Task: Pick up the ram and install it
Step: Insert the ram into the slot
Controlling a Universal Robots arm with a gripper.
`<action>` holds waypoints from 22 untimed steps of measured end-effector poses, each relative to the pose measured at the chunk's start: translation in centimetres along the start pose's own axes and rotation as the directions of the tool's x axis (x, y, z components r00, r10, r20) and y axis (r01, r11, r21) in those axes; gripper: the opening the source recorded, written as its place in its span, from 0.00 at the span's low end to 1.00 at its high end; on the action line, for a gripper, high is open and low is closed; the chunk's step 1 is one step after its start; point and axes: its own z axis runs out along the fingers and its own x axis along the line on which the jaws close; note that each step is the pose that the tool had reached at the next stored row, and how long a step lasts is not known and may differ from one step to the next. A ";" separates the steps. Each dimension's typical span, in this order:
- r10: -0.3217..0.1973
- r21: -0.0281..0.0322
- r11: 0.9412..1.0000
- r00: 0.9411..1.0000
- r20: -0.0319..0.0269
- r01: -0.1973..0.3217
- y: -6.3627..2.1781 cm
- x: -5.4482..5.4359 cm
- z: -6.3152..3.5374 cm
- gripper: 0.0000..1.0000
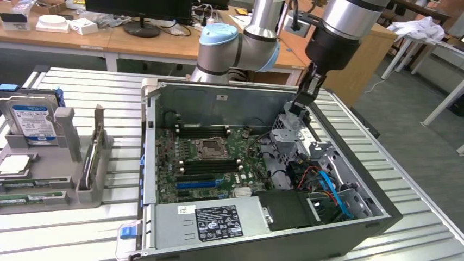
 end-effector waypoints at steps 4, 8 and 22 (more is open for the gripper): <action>0.030 0.003 1.000 1.000 0.000 -0.030 -0.01 0.0 0.00 0.10; 0.103 0.008 0.995 0.995 0.005 -0.103 -0.01 0.0 0.04 0.10; 0.286 -0.005 0.958 0.958 -0.010 -0.286 -0.01 0.0 0.23 0.10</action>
